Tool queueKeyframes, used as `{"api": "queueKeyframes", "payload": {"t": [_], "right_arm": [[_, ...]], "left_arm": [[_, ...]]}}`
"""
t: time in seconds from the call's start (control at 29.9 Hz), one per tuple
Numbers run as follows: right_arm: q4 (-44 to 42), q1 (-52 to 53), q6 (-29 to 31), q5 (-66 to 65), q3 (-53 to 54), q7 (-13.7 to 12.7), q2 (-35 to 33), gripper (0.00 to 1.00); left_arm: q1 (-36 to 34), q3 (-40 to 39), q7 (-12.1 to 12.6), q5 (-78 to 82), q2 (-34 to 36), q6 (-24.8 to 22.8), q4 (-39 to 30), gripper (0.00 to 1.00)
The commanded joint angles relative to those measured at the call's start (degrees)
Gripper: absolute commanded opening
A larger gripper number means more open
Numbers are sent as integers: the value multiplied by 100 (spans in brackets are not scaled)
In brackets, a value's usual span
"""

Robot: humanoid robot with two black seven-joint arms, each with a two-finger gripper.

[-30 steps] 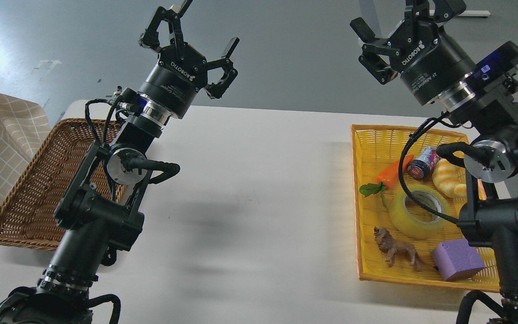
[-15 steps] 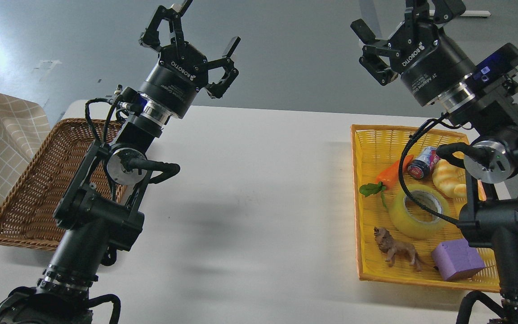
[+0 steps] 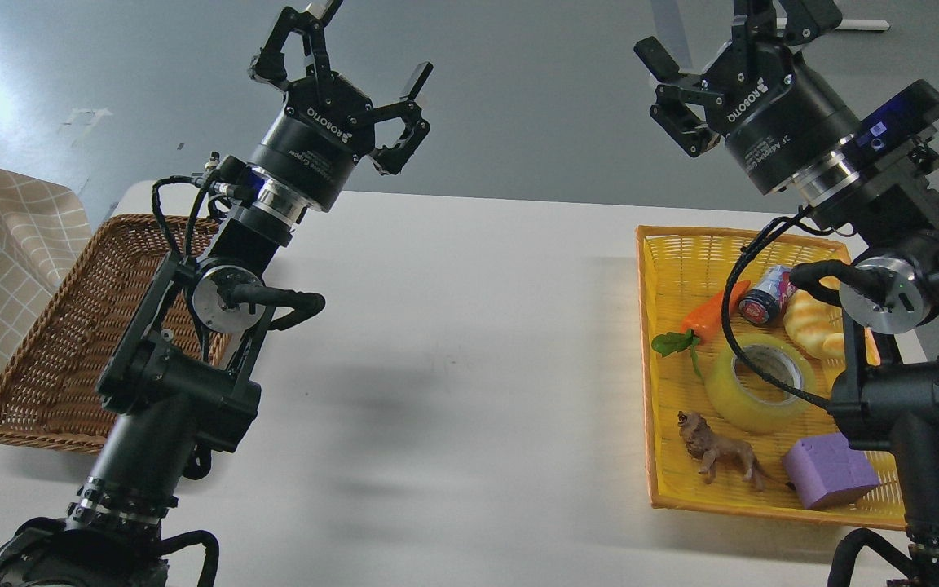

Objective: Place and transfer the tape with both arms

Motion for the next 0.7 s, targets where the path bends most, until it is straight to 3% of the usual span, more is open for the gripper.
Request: {"api": "queueKeyframes", "payload": {"t": [0.0,0.33,0.5,0.67], "right_arm": [[9,-9,18,0,13,0,0,100],[167,-1,26,-106,-127,-18,0,100],[456,-71,26,-764,-671,-44,-1307,100],[729,-308,9,-1089,-725,-35,-2116,100]], "left_arm": [[4,0,-1,0,0,-3,0,98],[48,35,-1,18,0,-3,0,98],[48,61,-1,18,0,-11,0,98],[65,88,-1,18,0,-3,0,98]]}}
